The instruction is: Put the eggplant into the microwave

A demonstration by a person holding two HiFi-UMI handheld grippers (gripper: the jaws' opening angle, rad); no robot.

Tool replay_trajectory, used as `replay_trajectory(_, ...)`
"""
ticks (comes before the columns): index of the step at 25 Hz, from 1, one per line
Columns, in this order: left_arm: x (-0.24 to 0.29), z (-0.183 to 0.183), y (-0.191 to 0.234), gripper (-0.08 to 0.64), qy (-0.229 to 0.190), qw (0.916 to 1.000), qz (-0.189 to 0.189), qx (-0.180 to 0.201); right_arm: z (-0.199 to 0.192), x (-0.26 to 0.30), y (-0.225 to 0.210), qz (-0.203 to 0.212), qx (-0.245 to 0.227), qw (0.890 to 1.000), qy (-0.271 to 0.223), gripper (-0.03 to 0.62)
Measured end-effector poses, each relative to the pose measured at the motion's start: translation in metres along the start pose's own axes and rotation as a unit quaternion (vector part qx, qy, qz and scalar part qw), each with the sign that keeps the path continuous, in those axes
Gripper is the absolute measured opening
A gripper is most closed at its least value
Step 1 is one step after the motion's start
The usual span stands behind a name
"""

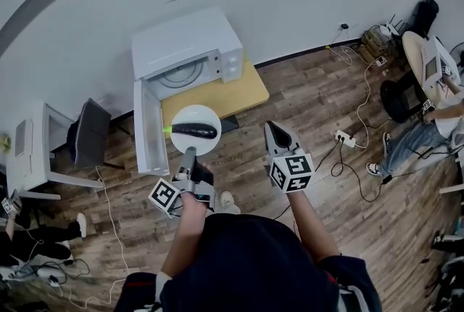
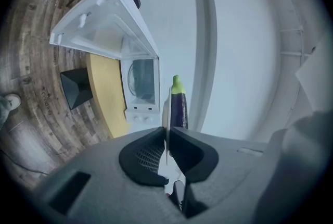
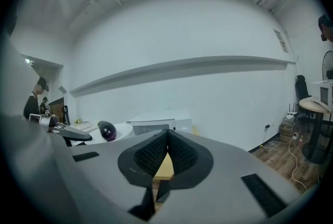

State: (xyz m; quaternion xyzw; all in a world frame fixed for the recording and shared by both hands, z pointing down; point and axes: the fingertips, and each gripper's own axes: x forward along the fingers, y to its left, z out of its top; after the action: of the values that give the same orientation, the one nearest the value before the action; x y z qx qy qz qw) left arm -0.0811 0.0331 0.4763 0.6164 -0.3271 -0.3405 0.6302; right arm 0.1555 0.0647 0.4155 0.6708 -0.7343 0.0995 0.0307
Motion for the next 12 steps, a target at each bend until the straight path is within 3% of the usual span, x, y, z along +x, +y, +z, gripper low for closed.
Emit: replay_trajectory(12,0.068,0.06,0.012,0.028,0.023,0.9997,0.01,-0.007,0.009,0.103,0.023,0.008,-0.019,1.0,0.005,0.011)
